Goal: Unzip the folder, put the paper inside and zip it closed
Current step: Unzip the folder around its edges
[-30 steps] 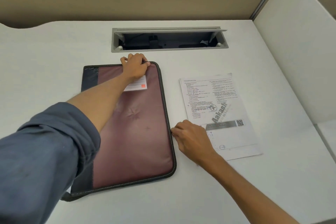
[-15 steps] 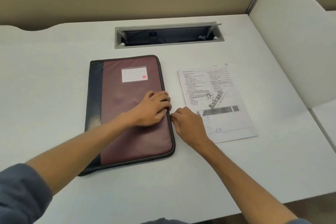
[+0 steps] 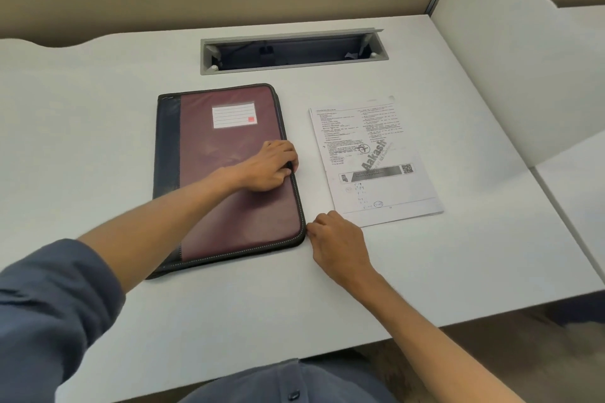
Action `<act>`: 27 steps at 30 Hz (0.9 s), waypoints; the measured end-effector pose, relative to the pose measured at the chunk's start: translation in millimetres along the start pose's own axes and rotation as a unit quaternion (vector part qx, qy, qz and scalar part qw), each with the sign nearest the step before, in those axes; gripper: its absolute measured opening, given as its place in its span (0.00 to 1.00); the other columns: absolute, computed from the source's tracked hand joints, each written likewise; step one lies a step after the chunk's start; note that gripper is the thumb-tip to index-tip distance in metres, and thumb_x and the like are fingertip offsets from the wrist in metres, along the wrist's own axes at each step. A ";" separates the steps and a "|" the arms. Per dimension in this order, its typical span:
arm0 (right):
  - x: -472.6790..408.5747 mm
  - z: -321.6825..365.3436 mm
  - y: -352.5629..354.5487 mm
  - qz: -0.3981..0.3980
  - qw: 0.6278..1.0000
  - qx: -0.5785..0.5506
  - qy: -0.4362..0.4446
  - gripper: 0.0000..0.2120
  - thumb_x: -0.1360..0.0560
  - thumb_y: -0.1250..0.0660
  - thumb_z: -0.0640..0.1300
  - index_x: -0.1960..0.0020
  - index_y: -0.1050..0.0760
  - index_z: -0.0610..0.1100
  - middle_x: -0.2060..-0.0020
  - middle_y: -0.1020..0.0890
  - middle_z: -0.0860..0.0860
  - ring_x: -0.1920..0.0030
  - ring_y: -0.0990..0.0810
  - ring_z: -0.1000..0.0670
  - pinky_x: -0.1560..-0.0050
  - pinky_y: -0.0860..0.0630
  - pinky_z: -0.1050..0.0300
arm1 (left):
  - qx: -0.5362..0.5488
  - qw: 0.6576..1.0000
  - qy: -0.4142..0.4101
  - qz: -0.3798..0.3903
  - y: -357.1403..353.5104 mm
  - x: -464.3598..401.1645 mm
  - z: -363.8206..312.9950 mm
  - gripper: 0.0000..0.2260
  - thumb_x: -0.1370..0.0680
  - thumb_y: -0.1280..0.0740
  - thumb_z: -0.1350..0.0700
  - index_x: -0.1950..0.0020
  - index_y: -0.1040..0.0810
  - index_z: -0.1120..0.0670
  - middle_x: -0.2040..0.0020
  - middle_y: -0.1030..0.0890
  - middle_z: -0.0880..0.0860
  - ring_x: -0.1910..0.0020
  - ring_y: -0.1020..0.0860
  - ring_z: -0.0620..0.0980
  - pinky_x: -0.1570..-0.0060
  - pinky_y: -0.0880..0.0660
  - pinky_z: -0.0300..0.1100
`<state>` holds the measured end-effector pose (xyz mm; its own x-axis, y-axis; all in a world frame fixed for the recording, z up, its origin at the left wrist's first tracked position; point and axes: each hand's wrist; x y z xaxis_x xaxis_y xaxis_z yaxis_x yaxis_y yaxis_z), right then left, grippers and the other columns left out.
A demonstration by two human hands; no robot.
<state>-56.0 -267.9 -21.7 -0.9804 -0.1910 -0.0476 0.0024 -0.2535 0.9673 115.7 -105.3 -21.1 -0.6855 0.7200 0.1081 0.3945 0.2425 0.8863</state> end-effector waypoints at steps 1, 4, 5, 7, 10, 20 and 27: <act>5.8 4.2 -0.3 -0.002 1.000 -0.003 -0.012 0.09 0.37 0.26 0.35 0.69 0.24 0.44 0.72 0.24 0.52 0.67 0.24 0.47 0.75 0.35 0.58 | 0.000 1.000 0.002 0.002 -0.1 -0.2 -0.5 0.07 0.26 0.38 0.65 0.52 0.23 0.57 0.48 0.25 0.53 0.41 0.29 0.52 0.33 0.39 0.51; 22.1 19.1 -6.2 0.008 0.999 -0.023 -0.041 0.06 0.33 0.29 0.35 0.66 0.22 0.43 0.70 0.21 0.51 0.65 0.24 0.47 0.74 0.31 0.56 | 0.004 1.000 0.009 0.010 0.4 -0.5 -3.3 0.07 0.26 0.39 0.66 0.52 0.23 0.58 0.49 0.25 0.54 0.41 0.29 0.53 0.32 0.40 0.49; 26.1 23.8 -8.9 0.008 0.998 -0.032 -0.053 0.05 0.32 0.31 0.35 0.65 0.22 0.43 0.69 0.21 0.51 0.65 0.24 0.47 0.74 0.30 0.54 | 0.001 1.000 0.012 0.012 0.9 -0.5 -4.7 0.08 0.26 0.39 0.67 0.52 0.23 0.58 0.49 0.25 0.54 0.41 0.29 0.53 0.32 0.40 0.49; 29.9 29.1 -13.5 -0.002 0.996 -0.045 -0.080 0.06 0.30 0.33 0.36 0.65 0.23 0.43 0.69 0.21 0.50 0.65 0.25 0.47 0.73 0.31 0.54 | -0.016 1.000 0.014 0.016 2.1 -1.0 -8.1 0.08 0.26 0.40 0.67 0.52 0.23 0.59 0.49 0.25 0.55 0.41 0.29 0.55 0.32 0.40 0.51; 31.1 30.9 -18.4 -0.009 0.992 -0.069 -0.108 0.08 0.24 0.37 0.42 0.59 0.21 0.43 0.66 0.21 0.50 0.61 0.25 0.48 0.69 0.35 0.56 | -0.104 0.993 -0.003 0.054 7.4 1.2 -20.1 0.11 0.25 0.42 0.63 0.48 0.23 0.56 0.47 0.24 0.54 0.39 0.31 0.54 0.33 0.40 0.51; 37.4 40.2 -23.1 -0.028 0.989 -0.083 -0.115 0.09 0.23 0.38 0.43 0.57 0.21 0.41 0.64 0.20 0.49 0.60 0.25 0.47 0.66 0.33 0.56 | -0.082 0.980 -0.072 0.167 -4.5 30.4 -49.7 0.10 0.24 0.38 0.63 0.43 0.25 0.55 0.46 0.26 0.53 0.42 0.31 0.53 0.35 0.42 0.46; 40.6 69.5 -27.6 -0.031 0.991 -0.086 -0.103 0.09 0.24 0.38 0.40 0.60 0.22 0.41 0.65 0.21 0.49 0.63 0.25 0.47 0.68 0.34 0.56 | -0.037 0.985 -0.057 0.159 -3.1 32.3 -51.0 0.09 0.25 0.38 0.65 0.46 0.25 0.57 0.46 0.26 0.55 0.42 0.31 0.54 0.43 0.42 0.38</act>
<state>-109.6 -202.7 -33.0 -0.9991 0.0227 -0.0358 -0.0420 -0.4192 0.9069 61.0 -115.9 2.7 -0.4601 0.8211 0.3378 0.5288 -0.0522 0.8471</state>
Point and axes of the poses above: each hand's wrist, its own x-axis away from the middle knuckle, its own y-axis out of the back of the hand, z = x × y
